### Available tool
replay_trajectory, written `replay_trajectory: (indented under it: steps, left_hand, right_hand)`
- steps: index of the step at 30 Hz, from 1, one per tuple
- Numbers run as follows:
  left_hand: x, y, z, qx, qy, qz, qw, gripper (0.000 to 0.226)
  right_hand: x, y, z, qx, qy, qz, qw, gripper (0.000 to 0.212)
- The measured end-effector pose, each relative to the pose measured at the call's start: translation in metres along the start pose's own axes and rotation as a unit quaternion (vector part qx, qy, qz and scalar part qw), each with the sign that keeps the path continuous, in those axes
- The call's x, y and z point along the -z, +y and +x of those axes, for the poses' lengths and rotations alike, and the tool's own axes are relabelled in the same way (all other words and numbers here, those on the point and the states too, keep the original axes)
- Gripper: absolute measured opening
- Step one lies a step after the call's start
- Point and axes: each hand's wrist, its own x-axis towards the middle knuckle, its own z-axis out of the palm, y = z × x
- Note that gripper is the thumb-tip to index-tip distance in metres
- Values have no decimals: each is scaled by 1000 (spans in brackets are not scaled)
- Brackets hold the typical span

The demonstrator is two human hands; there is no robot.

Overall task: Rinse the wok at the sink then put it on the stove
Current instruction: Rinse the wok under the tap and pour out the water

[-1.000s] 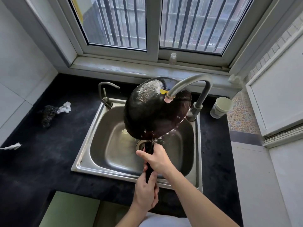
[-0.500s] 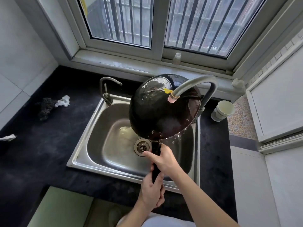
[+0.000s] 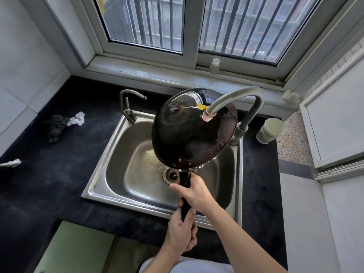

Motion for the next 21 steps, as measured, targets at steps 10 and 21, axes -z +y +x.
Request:
replay_trajectory:
  steps: [10, 21]
  left_hand:
    - [37, -7, -25, 29, 62, 12, 998, 59]
    - [90, -23, -64, 16, 81, 85, 993, 34]
  right_hand:
    - [-47, -6, -3, 27, -51, -10, 998, 23]
    - [-104, -1, -33, 7, -26, 18, 999, 24]
